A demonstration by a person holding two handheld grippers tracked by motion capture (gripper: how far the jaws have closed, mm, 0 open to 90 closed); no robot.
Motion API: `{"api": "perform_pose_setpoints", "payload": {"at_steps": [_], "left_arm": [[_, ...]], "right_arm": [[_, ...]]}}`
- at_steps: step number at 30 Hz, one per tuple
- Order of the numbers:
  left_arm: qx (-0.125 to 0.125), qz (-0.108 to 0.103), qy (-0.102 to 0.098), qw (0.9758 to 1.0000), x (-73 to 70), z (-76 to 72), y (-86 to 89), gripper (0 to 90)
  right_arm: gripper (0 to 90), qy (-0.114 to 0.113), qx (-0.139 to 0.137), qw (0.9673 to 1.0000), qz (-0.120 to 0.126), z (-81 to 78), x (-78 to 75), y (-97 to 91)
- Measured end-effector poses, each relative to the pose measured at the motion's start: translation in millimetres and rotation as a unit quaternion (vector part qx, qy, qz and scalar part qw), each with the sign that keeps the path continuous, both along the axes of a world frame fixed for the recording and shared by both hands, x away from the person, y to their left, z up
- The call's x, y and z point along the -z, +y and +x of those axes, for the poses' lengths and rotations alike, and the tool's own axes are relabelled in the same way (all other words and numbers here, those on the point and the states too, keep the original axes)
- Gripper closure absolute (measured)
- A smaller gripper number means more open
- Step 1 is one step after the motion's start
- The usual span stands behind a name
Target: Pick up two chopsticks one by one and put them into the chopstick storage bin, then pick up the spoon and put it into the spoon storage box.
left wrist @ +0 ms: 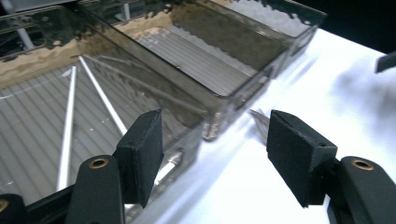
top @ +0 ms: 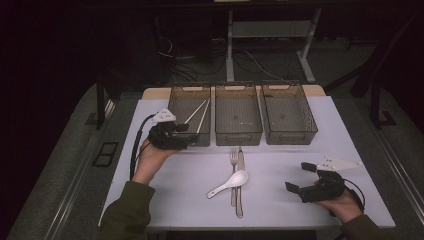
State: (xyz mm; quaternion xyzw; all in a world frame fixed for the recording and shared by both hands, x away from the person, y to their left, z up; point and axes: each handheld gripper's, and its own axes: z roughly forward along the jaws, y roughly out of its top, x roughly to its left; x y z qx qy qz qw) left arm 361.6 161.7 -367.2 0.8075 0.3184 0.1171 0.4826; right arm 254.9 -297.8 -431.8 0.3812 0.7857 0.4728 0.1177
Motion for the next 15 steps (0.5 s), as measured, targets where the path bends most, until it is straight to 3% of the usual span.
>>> {"api": "perform_pose_setpoints", "payload": {"at_steps": [9,15], "left_arm": [[0.016,0.006,-0.006,0.9998,7.9,-31.2,-1.5,34.0],[0.027,-0.002,-0.003,0.9996,12.2,-49.4,-3.7,33.8]], "right_arm": [[2.0,-0.002,-0.001,1.0000,0.000,-0.8,-0.3,0.3],[2.0,-0.002,0.001,1.0000,0.002,-1.1,-0.6,0.0]]}}
